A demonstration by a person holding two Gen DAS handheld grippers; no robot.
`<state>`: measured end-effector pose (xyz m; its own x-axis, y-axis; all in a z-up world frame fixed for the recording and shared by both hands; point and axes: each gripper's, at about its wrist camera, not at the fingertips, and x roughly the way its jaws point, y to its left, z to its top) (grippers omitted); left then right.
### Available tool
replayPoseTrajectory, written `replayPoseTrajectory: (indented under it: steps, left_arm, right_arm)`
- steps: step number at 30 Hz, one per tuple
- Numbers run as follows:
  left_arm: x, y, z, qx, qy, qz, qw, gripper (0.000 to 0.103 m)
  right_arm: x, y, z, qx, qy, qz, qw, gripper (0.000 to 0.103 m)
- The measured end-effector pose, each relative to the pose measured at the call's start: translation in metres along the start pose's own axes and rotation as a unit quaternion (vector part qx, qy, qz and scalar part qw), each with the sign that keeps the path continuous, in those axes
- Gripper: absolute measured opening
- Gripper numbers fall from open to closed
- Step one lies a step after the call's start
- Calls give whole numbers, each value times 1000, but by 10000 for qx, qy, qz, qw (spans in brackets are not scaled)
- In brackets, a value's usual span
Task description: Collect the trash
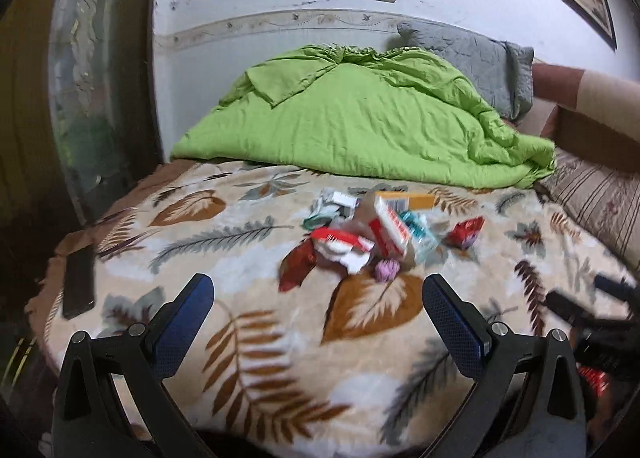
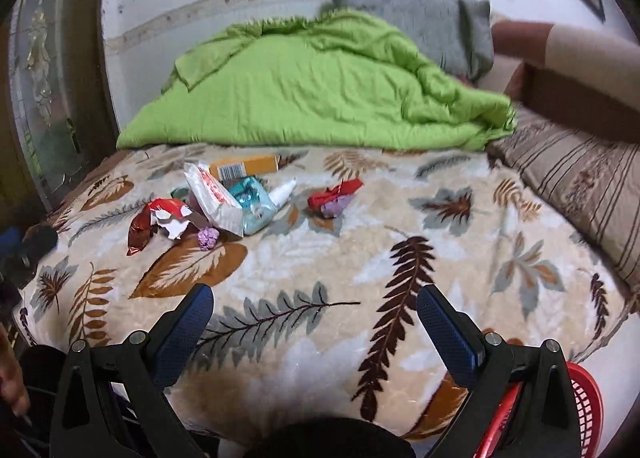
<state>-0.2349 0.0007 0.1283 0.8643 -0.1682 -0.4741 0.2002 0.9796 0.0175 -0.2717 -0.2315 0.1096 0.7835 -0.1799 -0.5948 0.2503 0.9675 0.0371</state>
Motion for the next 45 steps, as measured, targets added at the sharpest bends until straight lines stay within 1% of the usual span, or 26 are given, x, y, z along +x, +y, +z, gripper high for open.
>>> replayPoseTrajectory:
  steps: [3,8,11,16,23,45]
  left_arm:
    - [1,2,-11,60,67,45,9999,103]
    - [1,2,-16,105,88,54,9999,103]
    - [4,-1,-22,141,181,64,9997,103]
    - [3,-3,-27,182,146,42,9997,103]
    - [8,-1,-30,177,316,-15,9993,103]
    - [9,-1,-29,167,349,-23,9992,103]
  right_arm:
    - [1,3,-5,-66,-33,-251,9997,102]
    - [1,3,-10,-68,-93,-361,9993,102]
    - [2,-2,-14,-22,-100,-362,9993,102]
    - [2,-3,-15,-41,-81,-400,9992,102]
    - [4,-5,-16,-29,-9,-406,9992,102]
    - [3,-4,-16,-83,-1,-370,9993,102]
